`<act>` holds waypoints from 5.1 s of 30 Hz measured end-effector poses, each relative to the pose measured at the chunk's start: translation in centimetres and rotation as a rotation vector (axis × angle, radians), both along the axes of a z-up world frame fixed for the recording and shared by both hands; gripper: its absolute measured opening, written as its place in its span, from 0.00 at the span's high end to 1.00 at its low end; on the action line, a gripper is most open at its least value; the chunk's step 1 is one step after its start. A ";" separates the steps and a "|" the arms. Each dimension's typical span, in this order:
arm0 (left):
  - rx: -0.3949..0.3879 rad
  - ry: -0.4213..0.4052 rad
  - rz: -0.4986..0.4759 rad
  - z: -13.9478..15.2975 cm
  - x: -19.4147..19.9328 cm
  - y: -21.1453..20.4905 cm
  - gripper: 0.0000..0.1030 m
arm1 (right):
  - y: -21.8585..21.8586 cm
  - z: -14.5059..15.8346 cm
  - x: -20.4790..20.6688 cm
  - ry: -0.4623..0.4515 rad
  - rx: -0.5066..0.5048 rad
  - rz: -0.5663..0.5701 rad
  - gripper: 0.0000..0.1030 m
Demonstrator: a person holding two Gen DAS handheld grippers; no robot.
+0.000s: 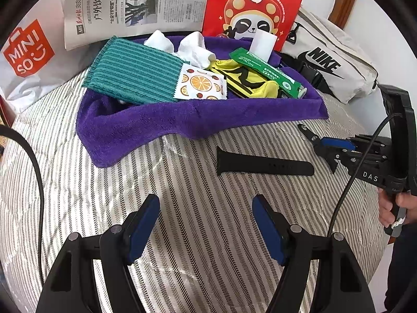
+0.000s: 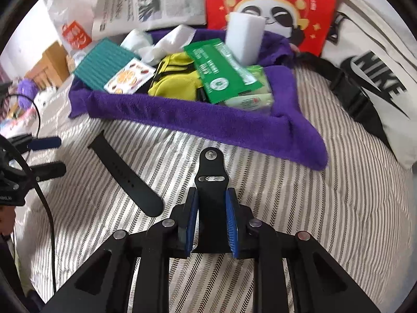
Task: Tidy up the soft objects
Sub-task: 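Grasp the other black strap piece with the left tool while the right tool holds its strap, then hold both black strap pieces raised above the bed with both tools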
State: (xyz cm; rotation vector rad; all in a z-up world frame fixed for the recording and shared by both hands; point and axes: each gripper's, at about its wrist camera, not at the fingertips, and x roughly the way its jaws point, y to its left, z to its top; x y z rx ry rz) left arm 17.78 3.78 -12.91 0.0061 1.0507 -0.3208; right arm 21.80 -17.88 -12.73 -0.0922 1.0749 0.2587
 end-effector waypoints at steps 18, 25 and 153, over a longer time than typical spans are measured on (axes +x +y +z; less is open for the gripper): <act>0.003 0.023 0.121 -0.7 4.1 -6.0 0.30 | -4.8 0.2 -3.6 -0.065 -0.045 -0.156 0.79; 0.107 0.047 0.143 -1.7 5.1 -9.0 0.24 | -5.1 -0.7 -4.0 -0.099 -0.007 -0.188 0.78; 0.036 -0.045 -0.043 -1.4 -2.1 -2.6 0.80 | -5.8 0.0 -5.6 -0.139 0.025 -0.222 0.80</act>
